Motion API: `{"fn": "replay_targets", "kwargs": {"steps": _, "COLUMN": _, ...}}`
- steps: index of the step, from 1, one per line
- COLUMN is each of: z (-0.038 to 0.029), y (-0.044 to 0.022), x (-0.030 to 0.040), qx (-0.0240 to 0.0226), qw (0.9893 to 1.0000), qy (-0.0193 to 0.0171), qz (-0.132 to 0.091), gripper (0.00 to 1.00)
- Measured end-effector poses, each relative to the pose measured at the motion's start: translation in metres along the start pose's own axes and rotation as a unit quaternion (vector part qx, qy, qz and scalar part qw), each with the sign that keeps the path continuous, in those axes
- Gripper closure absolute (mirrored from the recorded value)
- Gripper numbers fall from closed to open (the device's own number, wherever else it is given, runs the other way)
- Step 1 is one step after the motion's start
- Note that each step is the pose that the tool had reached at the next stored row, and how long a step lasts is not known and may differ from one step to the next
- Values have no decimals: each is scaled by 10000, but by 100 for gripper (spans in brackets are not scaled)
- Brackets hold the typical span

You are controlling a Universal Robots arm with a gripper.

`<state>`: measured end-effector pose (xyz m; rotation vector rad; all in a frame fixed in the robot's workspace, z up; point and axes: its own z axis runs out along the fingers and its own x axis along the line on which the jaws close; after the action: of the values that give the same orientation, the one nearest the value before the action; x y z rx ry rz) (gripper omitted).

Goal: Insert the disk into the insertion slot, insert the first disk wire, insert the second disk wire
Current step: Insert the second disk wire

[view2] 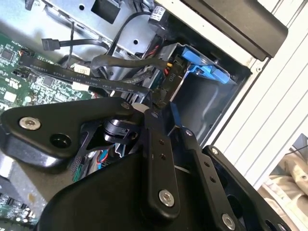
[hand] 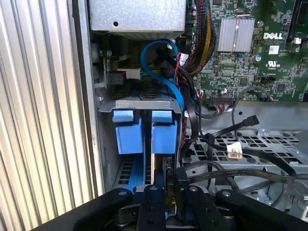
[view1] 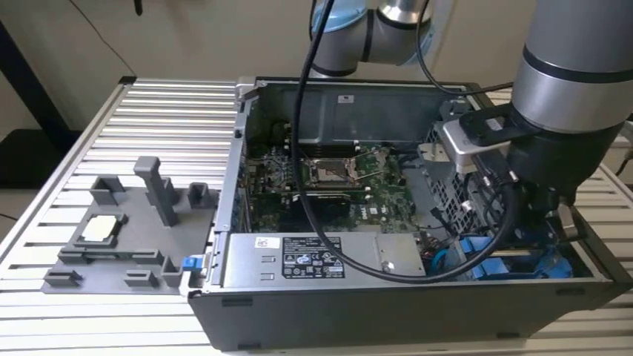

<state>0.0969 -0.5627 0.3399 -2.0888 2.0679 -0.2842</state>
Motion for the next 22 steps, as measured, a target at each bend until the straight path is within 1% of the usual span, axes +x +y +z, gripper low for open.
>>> {"fn": "replay_targets", "kwargs": {"steps": 7, "z": 0, "y": 0, "x": 2, "qx": 0, "qw": 10000, "qy": 5, "qz": -2, "gripper": 76}}
{"fn": "replay_targets", "kwargs": {"steps": 8, "z": 0, "y": -1, "x": 2, "qx": 4, "qw": 10000, "qy": 6, "qz": -2, "gripper": 78}}
{"fn": "replay_targets", "kwargs": {"steps": 9, "z": 1, "y": 0, "x": 1, "qx": 18, "qw": 10000, "qy": 7, "qz": -2, "gripper": 78}}
{"fn": "replay_targets", "kwargs": {"steps": 10, "z": 4, "y": 3, "x": 1, "qx": 58, "qw": 10000, "qy": 10, "qz": -3, "gripper": 78}}
{"fn": "replay_targets", "kwargs": {"steps": 11, "z": 6, "y": 9, "x": 2, "qx": 113, "qw": 9999, "qy": 18, "qz": -3, "gripper": 84}}
{"fn": "replay_targets", "kwargs": {"steps": 13, "z": 10, "y": 22, "x": 2, "qx": 229, "qw": 9997, "qy": 33, "qz": -6, "gripper": 84}}
{"fn": "replay_targets", "kwargs": {"steps": 14, "z": 12, "y": 28, "x": 2, "qx": 271, "qw": 9996, "qy": 37, "qz": -8, "gripper": 84}}
{"fn": "replay_targets", "kwargs": {"steps": 15, "z": 14, "y": 33, "x": 1, "qx": 297, "qw": 9996, "qy": 36, "qz": -8, "gripper": 84}}
{"fn": "replay_targets", "kwargs": {"steps": 16, "z": 15, "y": 36, "x": 1, "qx": 304, "qw": 9995, "qy": 35, "qz": -8, "gripper": 84}}
{"fn": "replay_targets", "kwargs": {"steps": 22, "z": -1, "y": 34, "x": 1, "qx": 305, "qw": 9995, "qy": 30, "qz": -8, "gripper": 84}}
